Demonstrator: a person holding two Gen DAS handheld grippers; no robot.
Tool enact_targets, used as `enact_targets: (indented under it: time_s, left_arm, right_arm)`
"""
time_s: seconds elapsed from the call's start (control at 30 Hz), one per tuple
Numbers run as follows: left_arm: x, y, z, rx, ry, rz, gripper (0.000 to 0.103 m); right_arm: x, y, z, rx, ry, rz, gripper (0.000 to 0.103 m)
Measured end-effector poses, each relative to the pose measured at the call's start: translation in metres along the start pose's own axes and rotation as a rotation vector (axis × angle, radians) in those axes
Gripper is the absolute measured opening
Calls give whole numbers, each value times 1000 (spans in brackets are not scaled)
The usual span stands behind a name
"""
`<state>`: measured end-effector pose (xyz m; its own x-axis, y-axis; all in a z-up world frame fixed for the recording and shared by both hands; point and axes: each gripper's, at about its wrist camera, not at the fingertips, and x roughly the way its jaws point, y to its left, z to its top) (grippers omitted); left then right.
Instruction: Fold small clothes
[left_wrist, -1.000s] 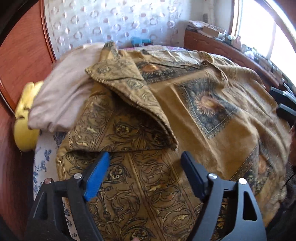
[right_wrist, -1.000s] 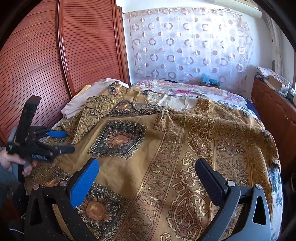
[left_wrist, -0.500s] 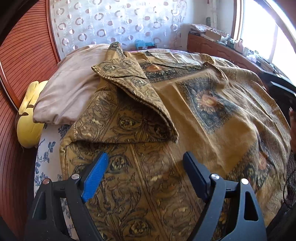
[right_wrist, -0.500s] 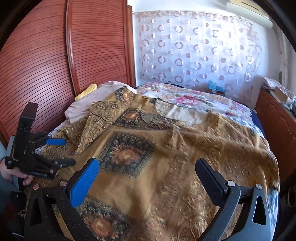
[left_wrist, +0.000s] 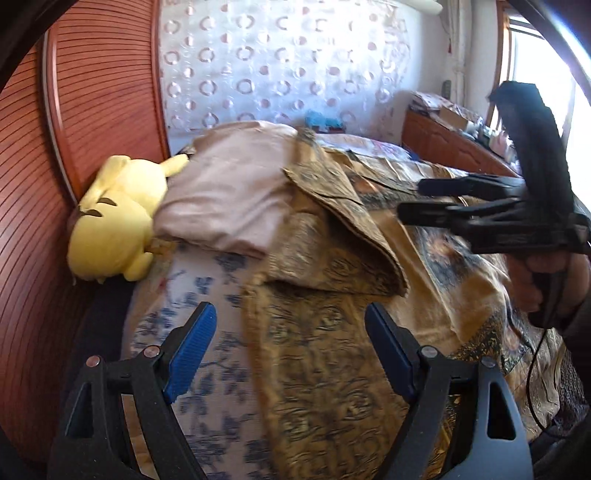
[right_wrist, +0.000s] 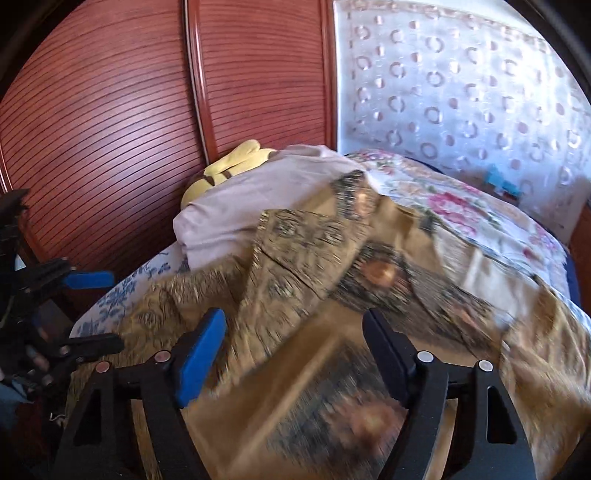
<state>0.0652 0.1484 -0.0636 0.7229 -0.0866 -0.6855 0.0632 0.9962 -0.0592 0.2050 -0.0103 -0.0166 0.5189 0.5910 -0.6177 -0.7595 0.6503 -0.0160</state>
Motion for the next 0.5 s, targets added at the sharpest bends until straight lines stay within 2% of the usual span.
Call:
enact_targets:
  time_s: [0.2,0.3,0.37,0.5]
  left_arm:
    - [-3,20,-3,-35,-6,29,84]
    - [0,22,-4,-40,-7,21,84]
    - [2,20,-5,-33,-3,23,84]
    - [4,15,-7,-26,-5,15,84]
  right_arm:
    - [52,9,27,-28,56,-9,72]
    - [65,10,30,-43,87,-28,66]
    - [74,10,32,-44,104,-53,59]
    - [80,1,33,-31,122,-98,52]
